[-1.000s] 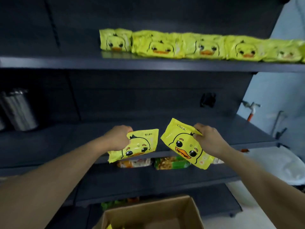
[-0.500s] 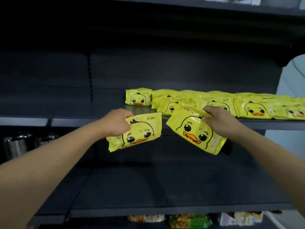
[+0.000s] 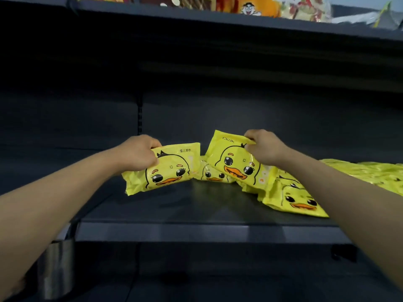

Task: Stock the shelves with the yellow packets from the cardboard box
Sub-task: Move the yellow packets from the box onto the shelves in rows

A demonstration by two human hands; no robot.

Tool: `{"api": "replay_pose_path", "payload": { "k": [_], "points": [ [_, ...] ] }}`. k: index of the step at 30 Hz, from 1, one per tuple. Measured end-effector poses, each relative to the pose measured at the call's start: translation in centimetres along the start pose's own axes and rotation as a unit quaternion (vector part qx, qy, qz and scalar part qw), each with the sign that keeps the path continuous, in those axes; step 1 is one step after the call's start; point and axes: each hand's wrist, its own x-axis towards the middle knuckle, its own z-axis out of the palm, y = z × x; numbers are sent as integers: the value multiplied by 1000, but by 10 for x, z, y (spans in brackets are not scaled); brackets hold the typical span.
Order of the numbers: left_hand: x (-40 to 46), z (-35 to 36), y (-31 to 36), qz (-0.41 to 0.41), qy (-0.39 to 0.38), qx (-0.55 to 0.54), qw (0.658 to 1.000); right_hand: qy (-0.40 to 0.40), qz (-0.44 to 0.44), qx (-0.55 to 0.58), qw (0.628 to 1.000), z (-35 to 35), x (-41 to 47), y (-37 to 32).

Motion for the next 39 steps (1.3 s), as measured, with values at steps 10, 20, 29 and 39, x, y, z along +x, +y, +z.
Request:
{"api": "replay_pose_path", "payload": {
  "k": [10, 20, 29, 39],
  "points": [
    [81, -3, -60, 20, -28, 43, 998, -66, 7, -79, 995, 104, 104, 12],
    [116, 17, -70, 38, -64, 45, 996, -61, -33, -232, 970, 151, 121, 37],
    [150, 52, -23, 83, -106, 23, 991, 2, 21, -215, 976, 89, 104, 50],
    [199, 137, 21, 94, -142, -21, 985, 3, 67, -171, 983, 44, 44, 89]
  ]
}}
